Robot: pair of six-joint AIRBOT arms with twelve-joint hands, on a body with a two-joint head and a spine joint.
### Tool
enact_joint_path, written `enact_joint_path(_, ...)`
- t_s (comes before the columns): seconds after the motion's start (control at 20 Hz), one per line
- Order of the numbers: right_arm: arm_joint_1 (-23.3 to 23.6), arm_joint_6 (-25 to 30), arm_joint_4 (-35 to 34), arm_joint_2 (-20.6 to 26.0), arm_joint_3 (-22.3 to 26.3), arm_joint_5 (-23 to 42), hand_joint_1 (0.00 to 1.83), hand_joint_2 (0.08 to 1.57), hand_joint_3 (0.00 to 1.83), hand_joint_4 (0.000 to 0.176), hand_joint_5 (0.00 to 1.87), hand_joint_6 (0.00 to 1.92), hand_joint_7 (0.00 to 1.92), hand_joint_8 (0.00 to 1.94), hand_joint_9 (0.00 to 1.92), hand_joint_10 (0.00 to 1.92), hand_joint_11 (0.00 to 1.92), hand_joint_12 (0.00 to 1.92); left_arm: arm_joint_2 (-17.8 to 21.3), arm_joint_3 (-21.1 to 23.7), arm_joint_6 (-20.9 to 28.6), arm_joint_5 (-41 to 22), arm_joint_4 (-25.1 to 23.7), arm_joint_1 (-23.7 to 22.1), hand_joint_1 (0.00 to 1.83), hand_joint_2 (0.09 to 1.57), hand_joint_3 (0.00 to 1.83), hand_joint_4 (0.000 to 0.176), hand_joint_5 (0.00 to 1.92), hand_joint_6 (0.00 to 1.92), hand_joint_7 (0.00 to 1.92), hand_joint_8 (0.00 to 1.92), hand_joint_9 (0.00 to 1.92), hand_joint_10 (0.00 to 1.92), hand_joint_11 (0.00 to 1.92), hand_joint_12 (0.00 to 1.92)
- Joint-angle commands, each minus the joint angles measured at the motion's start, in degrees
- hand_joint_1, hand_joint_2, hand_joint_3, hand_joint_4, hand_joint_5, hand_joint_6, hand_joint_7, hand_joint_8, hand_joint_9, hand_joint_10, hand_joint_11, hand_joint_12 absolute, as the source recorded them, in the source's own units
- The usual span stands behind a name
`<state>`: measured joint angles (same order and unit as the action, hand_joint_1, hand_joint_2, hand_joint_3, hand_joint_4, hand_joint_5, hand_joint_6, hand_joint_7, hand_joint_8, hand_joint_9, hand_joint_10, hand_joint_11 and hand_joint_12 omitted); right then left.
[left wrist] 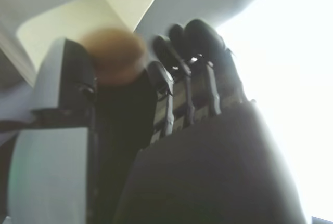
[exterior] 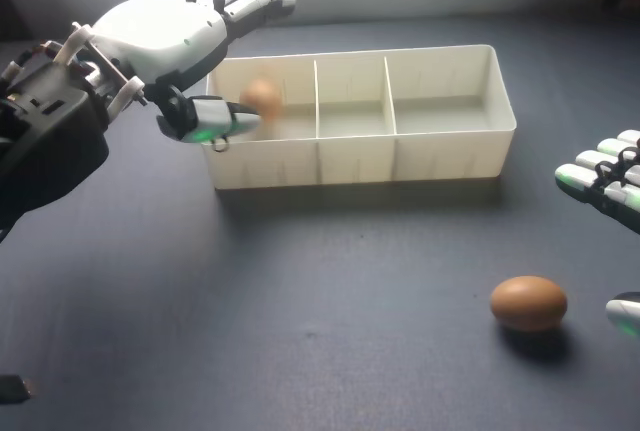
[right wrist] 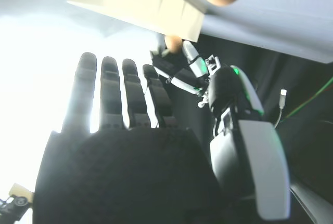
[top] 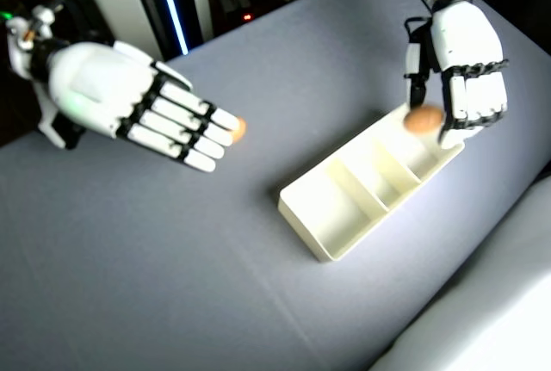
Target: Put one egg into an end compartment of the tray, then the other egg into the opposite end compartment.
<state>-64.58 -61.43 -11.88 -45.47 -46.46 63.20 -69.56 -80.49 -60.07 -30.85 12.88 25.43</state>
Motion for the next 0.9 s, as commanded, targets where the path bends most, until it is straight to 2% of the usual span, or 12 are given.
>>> enact_joint_path(0.0, 0.16, 0.62, 0.49, -0.08, -0.03, 7.59, 0.34, 1.33, 0.00, 0.000, 0.00, 0.00, 0.00, 0.00, 0.00, 0.00, 0.00, 0.00, 0.94, 0.25, -0.06, -8.30, -0.43, -0.03, 0.40, 1.21, 0.00, 0.175, 0.00, 0.00, 0.00, 0.00, 0.00, 0.00, 0.00, 0.35)
enact_joint_path(0.05, 0.17, 1.47, 1.25, -0.08, -0.03, 7.78, 0.38, 1.32, 0.00, 0.000, 0.00, 0.00, 0.00, 0.00, 0.00, 0.00, 0.00, 0.00, 1.69, 1.12, -0.04, -9.94, -0.42, 0.42, 0.27, 1.26, 0.01, 0.175, 0.00, 0.00, 0.00, 0.00, 0.00, 0.00, 0.00, 0.07)
enact_joint_path(0.1, 0.19, 2.31, 2.13, -0.08, -0.04, 7.85, 0.39, 1.32, 0.00, 0.000, 0.00, 0.00, 0.00, 0.00, 0.00, 0.00, 0.00, 0.00, 2.54, 2.33, -0.04, -11.85, -0.45, 0.98, 0.12, 1.29, 0.02, 0.131, 0.00, 0.00, 0.00, 0.00, 0.00, 0.00, 0.00, 0.01)
enact_joint_path(0.15, 0.42, 4.31, 3.78, -0.13, -0.26, 7.82, 0.41, 1.31, 0.00, 0.000, 0.00, 0.00, 0.00, 0.00, 0.00, 0.00, 0.00, 0.00, 4.45, 4.83, 0.24, -16.17, -1.28, 2.52, 0.06, 1.33, 0.04, 0.107, 0.00, 0.00, 0.00, 0.00, 0.00, 0.00, 0.00, 0.00)
enact_joint_path(0.25, 0.44, 6.64, 4.93, -0.53, -0.93, 7.72, 0.47, 1.30, 0.00, 0.000, 0.00, 0.00, 0.00, 0.00, 0.02, 0.01, 0.00, 0.00, 6.29, 7.03, 0.62, -19.47, -2.20, 3.98, 0.18, 1.37, 0.04, 0.094, 0.00, 0.00, 0.00, 0.00, 0.00, 0.00, 0.00, 0.00)
enact_joint_path(0.35, 1.05, 7.73, 5.70, -1.27, -1.64, 6.42, 0.57, 1.23, 0.02, 0.000, 0.00, 0.00, 0.06, 0.01, 0.00, 0.36, 0.00, 0.91, 8.20, 9.13, 1.19, -23.37, -2.47, 6.20, 0.34, 1.38, 0.03, 0.069, 0.08, 0.04, 0.04, 0.02, 0.00, 0.00, 0.00, 0.00)
enact_joint_path(0.45, 2.50, 7.74, 6.03, -2.76, -2.74, 3.54, 0.57, 1.22, 0.01, 0.000, 0.00, 0.00, 0.09, 0.03, 0.00, 0.54, 0.00, 1.70, 10.57, 11.45, 2.94, -28.31, -2.77, 9.86, 0.37, 1.38, 0.02, 0.127, 0.13, 0.05, 0.05, 0.02, 0.00, 0.00, 0.00, 0.00)
enact_joint_path(0.5, 3.39, 7.74, 6.11, -3.63, -3.48, 1.64, 0.57, 1.22, 0.01, 0.000, 0.00, 0.00, 0.08, 0.03, 0.00, 0.59, 0.00, 1.88, 11.67, 12.54, 3.46, -30.66, -2.77, 11.59, 0.40, 1.39, 0.02, 0.129, 0.14, 0.06, 0.06, 0.02, 0.00, 0.00, 0.00, 0.00)
enact_joint_path(0.55, 4.30, 7.75, 6.11, -4.64, -4.34, 0.02, 0.64, 1.21, 0.00, 0.000, 0.00, 0.00, 0.10, 0.04, 0.00, 0.64, 0.00, 1.91, 12.79, 13.84, 3.59, -33.01, -2.78, 13.23, 0.41, 1.39, 0.01, 0.137, 0.15, 0.06, 0.06, 0.02, 0.00, 0.00, 0.00, 0.00)
enact_joint_path(0.6, 5.07, 7.75, 6.11, -5.55, -5.12, -1.55, 0.69, 1.21, 0.00, 0.000, 0.03, 0.02, 0.12, 0.05, 0.00, 0.68, 0.00, 1.84, 13.86, 15.10, 3.61, -35.36, -2.78, 14.91, 0.41, 1.39, 0.01, 0.131, 0.17, 0.07, 0.08, 0.02, 0.00, 0.00, 0.01, 0.00)
enact_joint_path(0.75, 7.20, 7.75, 6.03, -8.18, -7.38, -5.41, 0.72, 1.21, 0.00, 0.000, 0.07, 0.04, 0.14, 0.05, 0.00, 0.55, 0.00, 1.47, 16.37, 18.03, 3.61, -40.83, -2.75, 18.84, 0.52, 1.39, 0.00, 0.066, 0.23, 0.03, 0.14, 0.01, 0.01, 0.00, 0.00, 0.24)
enact_joint_path(0.85, 7.98, 7.75, 5.30, -9.95, -9.07, -7.94, 0.74, 1.20, 0.00, 0.000, 0.12, 0.05, 0.20, 0.06, 0.00, 0.64, 0.00, 1.51, 17.60, 19.50, 3.77, -44.23, -2.76, 21.00, 0.58, 1.39, 0.00, 0.051, 0.24, 0.02, 0.11, 0.00, 0.00, 0.00, 0.00, 0.14)
